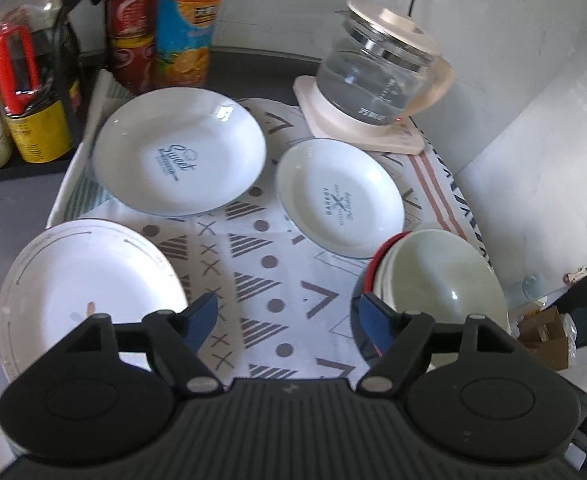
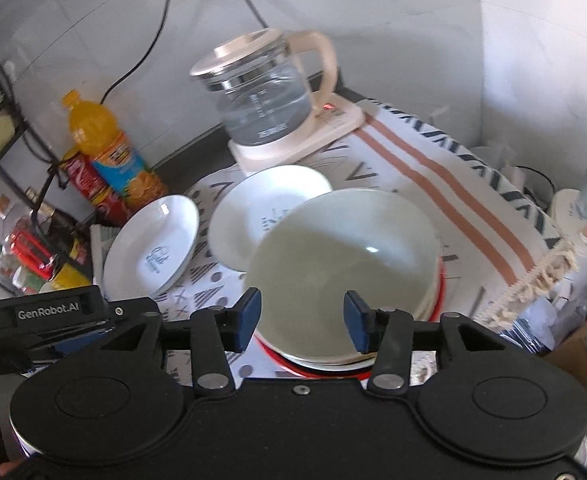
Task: Organize plates and bowls
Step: 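Move the left gripper toward the flower plate while the right gripper approaches the 'Sweet' plate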
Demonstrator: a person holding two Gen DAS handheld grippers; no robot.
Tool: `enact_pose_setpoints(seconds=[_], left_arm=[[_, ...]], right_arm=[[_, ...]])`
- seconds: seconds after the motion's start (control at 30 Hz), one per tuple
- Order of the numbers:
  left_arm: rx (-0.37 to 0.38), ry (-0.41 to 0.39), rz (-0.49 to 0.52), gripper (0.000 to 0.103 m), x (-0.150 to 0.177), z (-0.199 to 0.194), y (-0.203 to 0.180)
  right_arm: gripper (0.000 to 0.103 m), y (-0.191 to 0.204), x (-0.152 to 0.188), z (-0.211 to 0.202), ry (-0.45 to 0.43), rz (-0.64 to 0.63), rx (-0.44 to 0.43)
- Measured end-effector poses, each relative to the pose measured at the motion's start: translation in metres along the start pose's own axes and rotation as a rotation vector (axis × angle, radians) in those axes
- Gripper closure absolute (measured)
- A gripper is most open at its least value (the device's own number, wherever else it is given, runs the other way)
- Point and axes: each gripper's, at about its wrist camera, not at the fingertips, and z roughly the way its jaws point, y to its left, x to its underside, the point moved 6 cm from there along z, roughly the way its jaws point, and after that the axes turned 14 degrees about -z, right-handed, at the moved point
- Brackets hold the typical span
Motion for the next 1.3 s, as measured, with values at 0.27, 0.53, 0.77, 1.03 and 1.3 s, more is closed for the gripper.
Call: enact_pose_setpoints(seconds=[0.27,0.53,0.77,1.03,1.3], left_arm=[[-0.056,-0.048,-0.076,0.021,-0.007,-0.017,0.038],[-0.115,-0.072,-0.146,0.020,-0.014,-0.028,0.083],[-0.135,-0.074,-0.195,0.020,-0.012,-0.030,0.115],[-0.162,-0.074,-0.230,0.020,-0.014,-0.031,0.138],[-0.172,-0.078,-0.292,0.020,-0.024,-0.023,0.147]], right_arm=[[0.037,0.044,-0.012,0.013,0.023,-0.091,-0.094],[0.023,0.084,-0.018,0.024,0.045,-0.210,-0.142],[0.011,0.112,-0.017,0.032,0.058,-0.319,-0.141],[0.005,0.137,-0.016,0.042,0.073,-0.401,-0.142],[0.003,0.148,-0.026,0.059,0.101,-0.463,-0.173]])
